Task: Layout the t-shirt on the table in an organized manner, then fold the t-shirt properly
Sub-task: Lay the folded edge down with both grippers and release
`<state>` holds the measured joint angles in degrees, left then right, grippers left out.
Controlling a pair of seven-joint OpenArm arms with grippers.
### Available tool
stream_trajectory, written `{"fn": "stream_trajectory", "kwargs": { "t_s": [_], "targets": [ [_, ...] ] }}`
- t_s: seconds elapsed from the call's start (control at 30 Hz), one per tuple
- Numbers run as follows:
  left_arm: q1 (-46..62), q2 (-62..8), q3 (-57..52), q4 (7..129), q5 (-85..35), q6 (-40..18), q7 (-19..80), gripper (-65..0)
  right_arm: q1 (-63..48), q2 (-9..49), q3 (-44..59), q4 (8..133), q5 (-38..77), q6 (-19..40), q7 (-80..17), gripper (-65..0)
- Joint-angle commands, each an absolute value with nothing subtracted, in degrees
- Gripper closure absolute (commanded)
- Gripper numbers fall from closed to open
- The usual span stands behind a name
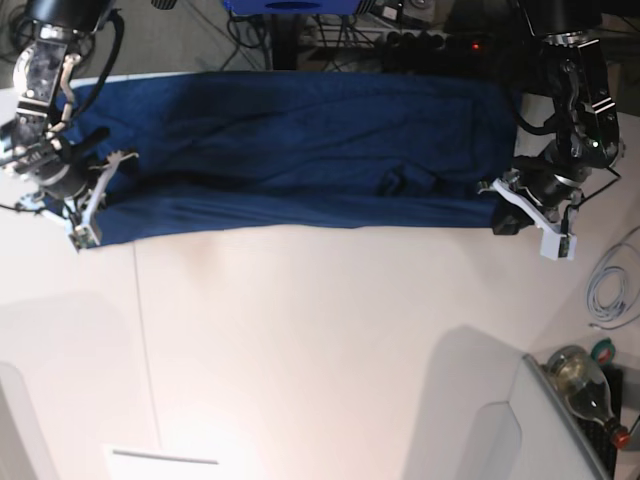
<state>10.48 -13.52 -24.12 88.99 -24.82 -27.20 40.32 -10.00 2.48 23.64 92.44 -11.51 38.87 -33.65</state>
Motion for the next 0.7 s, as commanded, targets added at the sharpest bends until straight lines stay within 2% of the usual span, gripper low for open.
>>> {"fn": "stream_trajectory", "kwargs": {
  "t_s": [0.0, 0.67],
  "targets": [
    [10.8, -14.2, -24.2, 91.1, -25.6, -27.6, 39.3, 0.0, -10.2, 2.9, 23.8, 95.0, -10.9, 38.8, -34.0, 0.0],
    [13.6, -12.7, -24.3, 84.4, -25.0, -27.6, 39.0, 0.0, -15.9, -2.2, 23.7, 100.9, -11.2, 38.6, -36.4, 0.0]
  ]
}}
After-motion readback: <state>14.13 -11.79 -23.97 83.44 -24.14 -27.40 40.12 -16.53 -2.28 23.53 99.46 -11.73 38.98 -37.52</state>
